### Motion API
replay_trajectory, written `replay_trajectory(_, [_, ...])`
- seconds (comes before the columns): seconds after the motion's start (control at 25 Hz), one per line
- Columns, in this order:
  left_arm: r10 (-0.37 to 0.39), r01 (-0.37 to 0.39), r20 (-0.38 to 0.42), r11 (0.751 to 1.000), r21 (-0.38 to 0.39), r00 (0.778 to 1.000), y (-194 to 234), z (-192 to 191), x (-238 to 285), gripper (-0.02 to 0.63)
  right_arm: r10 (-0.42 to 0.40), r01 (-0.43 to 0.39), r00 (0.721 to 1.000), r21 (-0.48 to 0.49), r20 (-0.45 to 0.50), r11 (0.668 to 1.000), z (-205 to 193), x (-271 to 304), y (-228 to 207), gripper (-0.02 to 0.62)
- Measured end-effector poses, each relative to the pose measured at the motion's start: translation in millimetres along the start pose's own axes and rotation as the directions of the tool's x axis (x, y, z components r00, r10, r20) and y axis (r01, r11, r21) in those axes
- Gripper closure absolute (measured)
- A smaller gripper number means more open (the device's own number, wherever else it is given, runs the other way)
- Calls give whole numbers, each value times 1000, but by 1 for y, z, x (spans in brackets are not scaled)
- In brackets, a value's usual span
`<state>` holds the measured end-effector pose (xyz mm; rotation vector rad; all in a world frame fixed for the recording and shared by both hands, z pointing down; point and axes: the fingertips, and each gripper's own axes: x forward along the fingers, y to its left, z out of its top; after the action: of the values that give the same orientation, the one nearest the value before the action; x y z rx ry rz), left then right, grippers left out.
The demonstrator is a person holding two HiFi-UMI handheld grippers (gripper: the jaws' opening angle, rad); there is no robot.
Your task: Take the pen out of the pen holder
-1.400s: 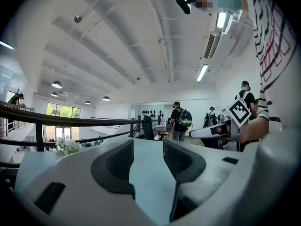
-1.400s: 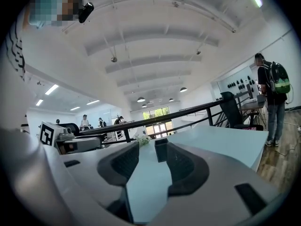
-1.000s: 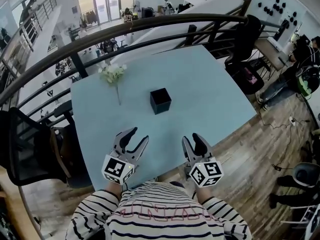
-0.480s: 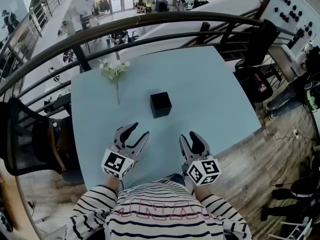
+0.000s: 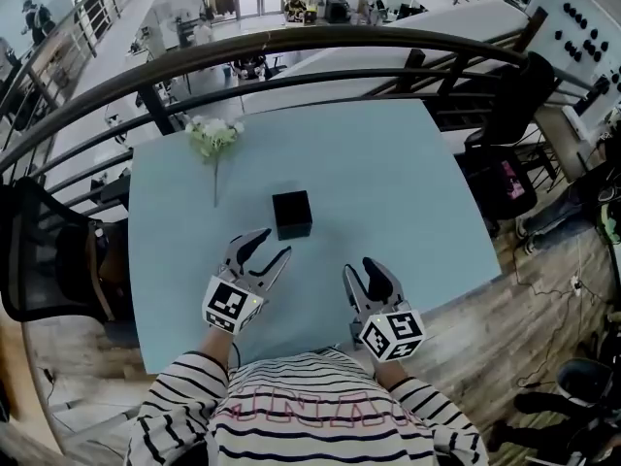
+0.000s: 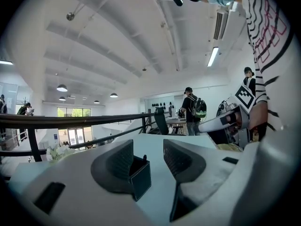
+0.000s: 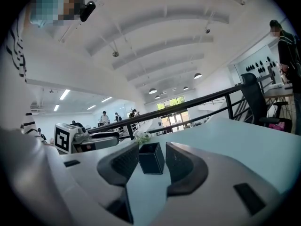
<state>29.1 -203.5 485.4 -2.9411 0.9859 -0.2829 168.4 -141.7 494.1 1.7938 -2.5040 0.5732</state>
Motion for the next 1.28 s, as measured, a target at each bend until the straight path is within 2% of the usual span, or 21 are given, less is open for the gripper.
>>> replay_trajectory(0.4, [-12,16,-69,998,58,998,1,-17,66,428,44,-43,998,12,-33,999,2,9,-47,410])
replay_trajectory(0.8, [7,3,-184,998,55,983,10,-45,104,428,97,-97,993,4,-69,995,4,21,-71,410])
replay_trajectory(1.28, [-31,43,-291,998,34,956,6,-71,128,434,141,-141,986,9,-85,990,1,21,-87,411])
